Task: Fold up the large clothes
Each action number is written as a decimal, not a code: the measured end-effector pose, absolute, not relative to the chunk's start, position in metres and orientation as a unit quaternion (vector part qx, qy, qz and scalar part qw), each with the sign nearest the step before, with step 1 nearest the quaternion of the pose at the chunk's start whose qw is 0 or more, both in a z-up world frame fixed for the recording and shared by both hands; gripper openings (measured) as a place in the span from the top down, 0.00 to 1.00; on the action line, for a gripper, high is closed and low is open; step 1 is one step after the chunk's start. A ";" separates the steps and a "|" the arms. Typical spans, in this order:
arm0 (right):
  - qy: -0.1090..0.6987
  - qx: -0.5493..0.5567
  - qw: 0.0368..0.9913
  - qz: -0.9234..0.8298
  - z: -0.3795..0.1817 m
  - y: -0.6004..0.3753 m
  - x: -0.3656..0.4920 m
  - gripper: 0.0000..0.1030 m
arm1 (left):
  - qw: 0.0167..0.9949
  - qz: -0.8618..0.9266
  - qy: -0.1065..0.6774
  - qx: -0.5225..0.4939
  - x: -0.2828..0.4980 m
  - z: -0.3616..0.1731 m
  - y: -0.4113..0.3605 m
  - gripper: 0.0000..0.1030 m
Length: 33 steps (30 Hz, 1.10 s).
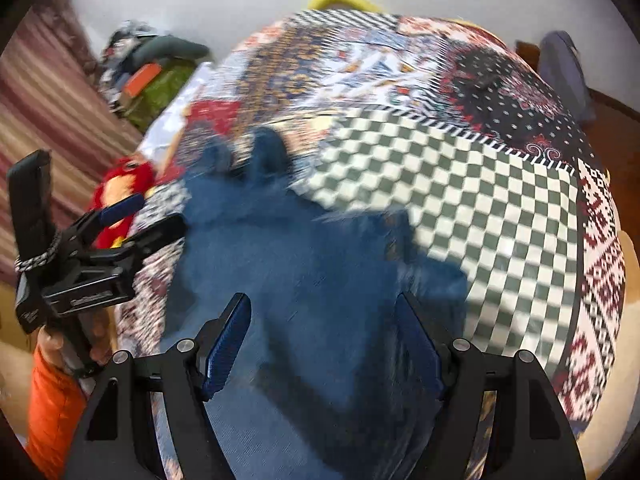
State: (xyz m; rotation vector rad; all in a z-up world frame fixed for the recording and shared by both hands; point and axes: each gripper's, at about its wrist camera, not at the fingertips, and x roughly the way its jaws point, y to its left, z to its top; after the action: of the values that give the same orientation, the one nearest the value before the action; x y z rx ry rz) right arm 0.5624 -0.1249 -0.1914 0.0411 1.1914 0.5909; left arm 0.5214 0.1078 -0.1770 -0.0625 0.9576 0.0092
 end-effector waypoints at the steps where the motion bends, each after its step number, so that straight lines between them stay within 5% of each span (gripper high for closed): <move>1: 0.564 0.024 0.780 0.270 -0.198 -0.124 0.574 0.30 | 0.884 -0.002 0.466 -0.037 0.530 -0.183 0.110 0.00; 9: 0.571 0.008 0.785 0.238 -0.224 -0.133 0.614 0.21 | 0.881 0.024 0.472 -0.042 0.562 -0.194 0.111 0.00; 22: 0.486 -0.013 0.837 0.251 -0.135 -0.197 0.538 0.16 | 0.906 -0.027 0.419 -0.053 0.476 -0.121 0.125 0.00; 33: 0.566 0.032 0.769 0.295 -0.215 -0.206 0.495 0.16 | 0.849 -0.111 0.497 -0.138 0.414 -0.192 0.103 0.00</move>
State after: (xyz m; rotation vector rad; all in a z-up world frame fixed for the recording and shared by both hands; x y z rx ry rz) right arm 0.4947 -0.2058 -0.2148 0.0692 1.2292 0.6409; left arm 0.4141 0.1027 -0.1922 -0.2899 1.0475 -0.2339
